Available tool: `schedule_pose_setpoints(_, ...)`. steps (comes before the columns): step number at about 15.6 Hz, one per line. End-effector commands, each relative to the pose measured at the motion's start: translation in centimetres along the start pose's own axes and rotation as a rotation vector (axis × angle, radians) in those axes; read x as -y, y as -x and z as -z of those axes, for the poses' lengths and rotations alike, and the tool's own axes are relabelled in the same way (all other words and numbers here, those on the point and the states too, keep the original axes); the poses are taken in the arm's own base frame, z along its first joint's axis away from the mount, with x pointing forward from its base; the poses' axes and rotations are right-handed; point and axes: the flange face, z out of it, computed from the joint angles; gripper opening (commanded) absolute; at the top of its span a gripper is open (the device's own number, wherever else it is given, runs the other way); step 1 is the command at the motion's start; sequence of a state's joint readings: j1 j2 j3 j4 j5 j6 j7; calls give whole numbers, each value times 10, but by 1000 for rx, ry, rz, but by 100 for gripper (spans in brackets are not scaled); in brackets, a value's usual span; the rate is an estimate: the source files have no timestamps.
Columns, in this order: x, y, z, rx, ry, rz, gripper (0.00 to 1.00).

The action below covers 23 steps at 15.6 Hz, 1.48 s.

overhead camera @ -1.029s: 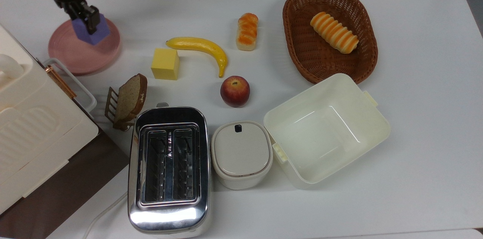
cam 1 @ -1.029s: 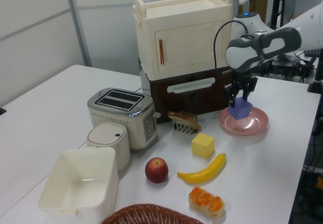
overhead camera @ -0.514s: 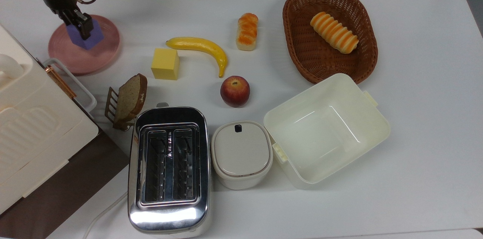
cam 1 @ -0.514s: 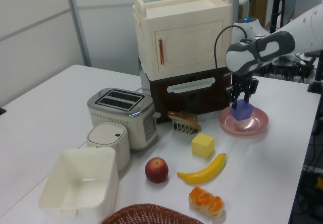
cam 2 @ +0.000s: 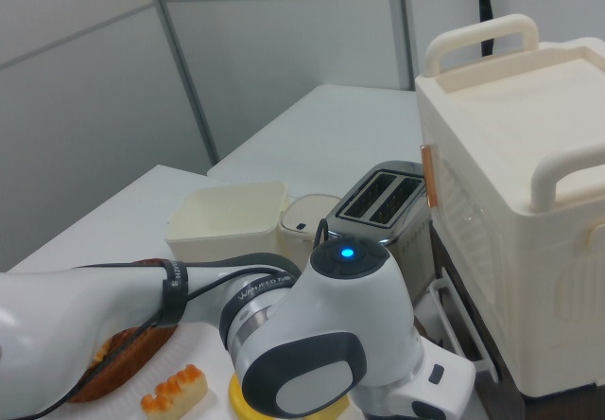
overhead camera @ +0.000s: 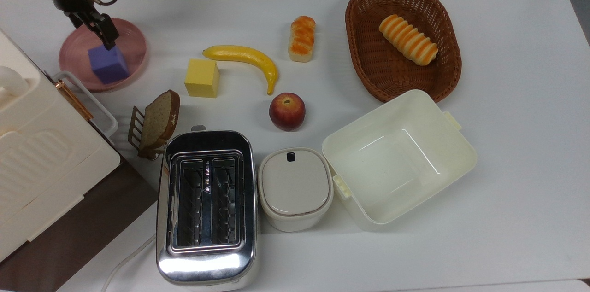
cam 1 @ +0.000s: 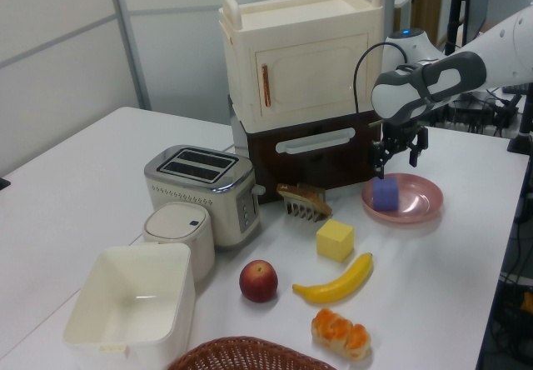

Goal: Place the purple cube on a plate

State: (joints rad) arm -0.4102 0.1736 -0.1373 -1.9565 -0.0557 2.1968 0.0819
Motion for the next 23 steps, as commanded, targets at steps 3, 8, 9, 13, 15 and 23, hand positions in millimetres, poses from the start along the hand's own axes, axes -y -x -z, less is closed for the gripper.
schedule_pose_setpoints(3, 11, 0, 10, -15, -27, -2, 100)
schedule_pose_setpoints(8, 85, 27, 91, -11, -51, 69, 100)
schedule_pose_setpoints(9, 106, 34, 113, -6, -52, 109, 100)
schedule_pose_setpoints(13, 193, 79, 178, 31, -55, 278, 100)
schedule_pose_setpoints(15, 231, 105, 200, 6, -66, 325, 100)
schedule_pose_setpoints(23, 268, 125, 209, 16, -67, 440, 100)
